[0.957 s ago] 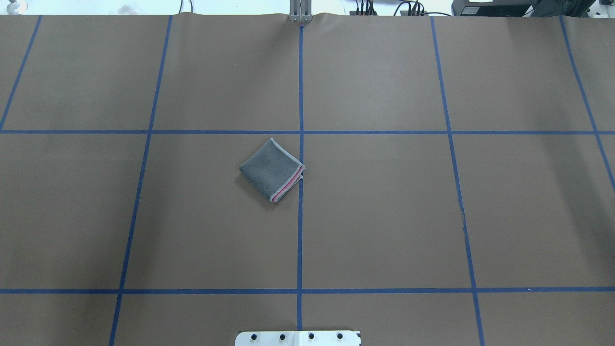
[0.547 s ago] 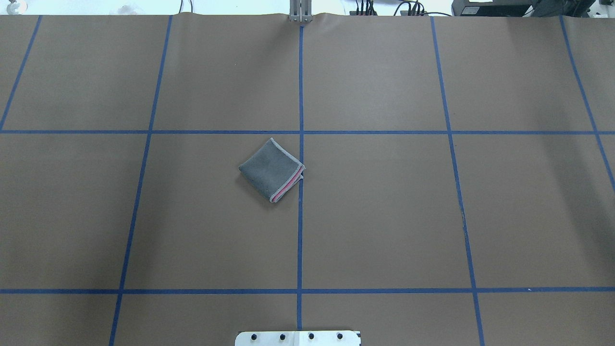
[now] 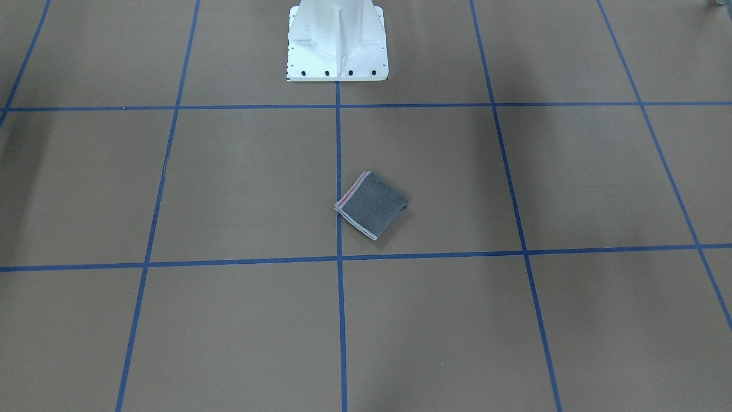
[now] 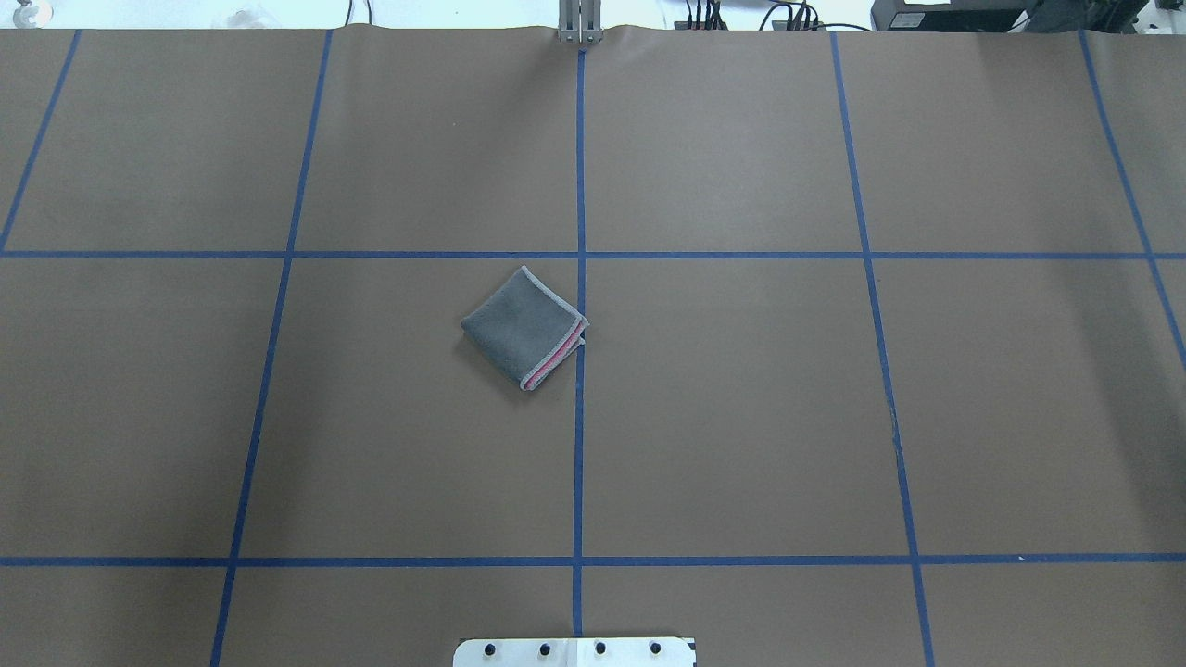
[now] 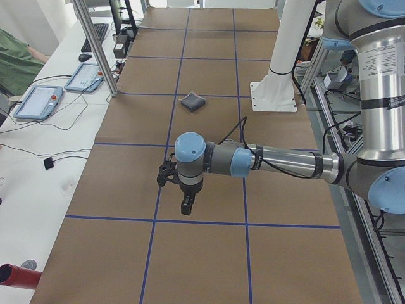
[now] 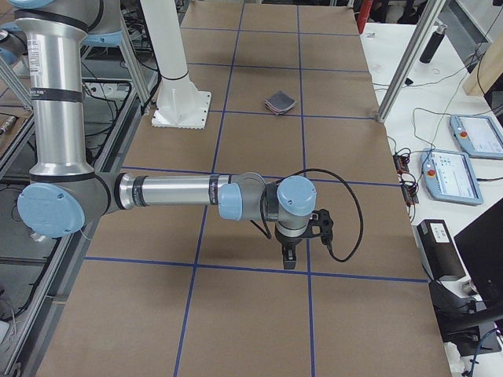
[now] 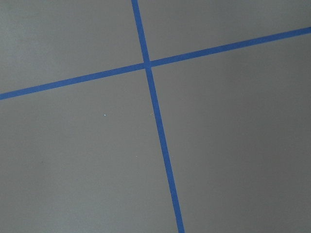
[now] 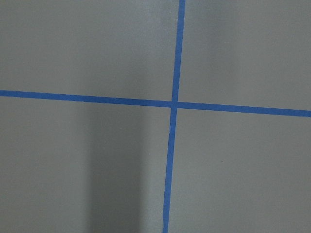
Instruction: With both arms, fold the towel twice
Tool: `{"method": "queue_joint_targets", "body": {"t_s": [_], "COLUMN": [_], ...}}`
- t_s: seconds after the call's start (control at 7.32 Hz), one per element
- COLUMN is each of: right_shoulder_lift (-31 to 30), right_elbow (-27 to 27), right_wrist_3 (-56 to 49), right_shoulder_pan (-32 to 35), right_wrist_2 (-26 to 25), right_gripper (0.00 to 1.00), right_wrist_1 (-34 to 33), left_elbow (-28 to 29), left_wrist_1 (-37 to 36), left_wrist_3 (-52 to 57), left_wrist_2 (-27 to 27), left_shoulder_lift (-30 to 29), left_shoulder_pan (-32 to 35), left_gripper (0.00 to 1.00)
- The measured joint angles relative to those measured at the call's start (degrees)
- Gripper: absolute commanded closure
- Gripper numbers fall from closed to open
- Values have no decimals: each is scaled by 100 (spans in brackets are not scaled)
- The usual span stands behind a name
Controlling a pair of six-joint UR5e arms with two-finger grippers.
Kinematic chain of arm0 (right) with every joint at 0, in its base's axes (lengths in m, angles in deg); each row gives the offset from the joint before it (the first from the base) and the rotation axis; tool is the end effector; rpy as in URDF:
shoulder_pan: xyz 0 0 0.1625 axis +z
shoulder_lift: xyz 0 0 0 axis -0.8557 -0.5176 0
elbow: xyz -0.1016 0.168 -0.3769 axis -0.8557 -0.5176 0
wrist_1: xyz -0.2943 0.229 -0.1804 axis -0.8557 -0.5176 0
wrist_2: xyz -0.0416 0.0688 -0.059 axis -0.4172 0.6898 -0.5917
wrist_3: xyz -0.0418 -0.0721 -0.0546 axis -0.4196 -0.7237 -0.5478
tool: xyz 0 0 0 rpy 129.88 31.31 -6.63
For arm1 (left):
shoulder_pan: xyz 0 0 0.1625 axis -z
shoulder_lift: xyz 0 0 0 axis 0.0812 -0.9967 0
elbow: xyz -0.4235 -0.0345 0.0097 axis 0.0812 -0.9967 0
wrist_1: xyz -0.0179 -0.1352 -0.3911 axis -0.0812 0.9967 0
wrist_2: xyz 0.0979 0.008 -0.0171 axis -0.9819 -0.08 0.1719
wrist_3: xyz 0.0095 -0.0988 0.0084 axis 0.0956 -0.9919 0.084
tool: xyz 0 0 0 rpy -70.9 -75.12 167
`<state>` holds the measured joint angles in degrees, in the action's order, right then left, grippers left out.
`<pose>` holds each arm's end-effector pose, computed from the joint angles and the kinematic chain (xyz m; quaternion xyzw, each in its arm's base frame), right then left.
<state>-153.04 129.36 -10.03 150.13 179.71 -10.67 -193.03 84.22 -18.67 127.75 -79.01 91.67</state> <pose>0.0716 -0.4877 0.6268 0.0319 -0.3969 -0.0239 0.9170 -0.0435 -0.4282 0.6009 0.0576 0.3620 0.0872 0.9263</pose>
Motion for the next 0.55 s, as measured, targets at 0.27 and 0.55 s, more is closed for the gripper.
{"method": "queue_joint_targets", "body": {"t_s": [0.27,0.55], "right_shoulder_lift": [-10,-10], "right_elbow": [-5,-8], "right_wrist_3": [15,19], "right_shoulder_pan": [1,2], "right_wrist_2": [5,11], "right_gripper": [0,0], "right_wrist_1": [49,55], "left_elbow": [10,23], "left_wrist_1": [-6,-8], "left_wrist_3": [0,-2], "left_wrist_2": [0,6], "left_shoulder_lift": [-6,-9], "left_shoulder_pan": [0,0], "left_gripper": [0,0]}}
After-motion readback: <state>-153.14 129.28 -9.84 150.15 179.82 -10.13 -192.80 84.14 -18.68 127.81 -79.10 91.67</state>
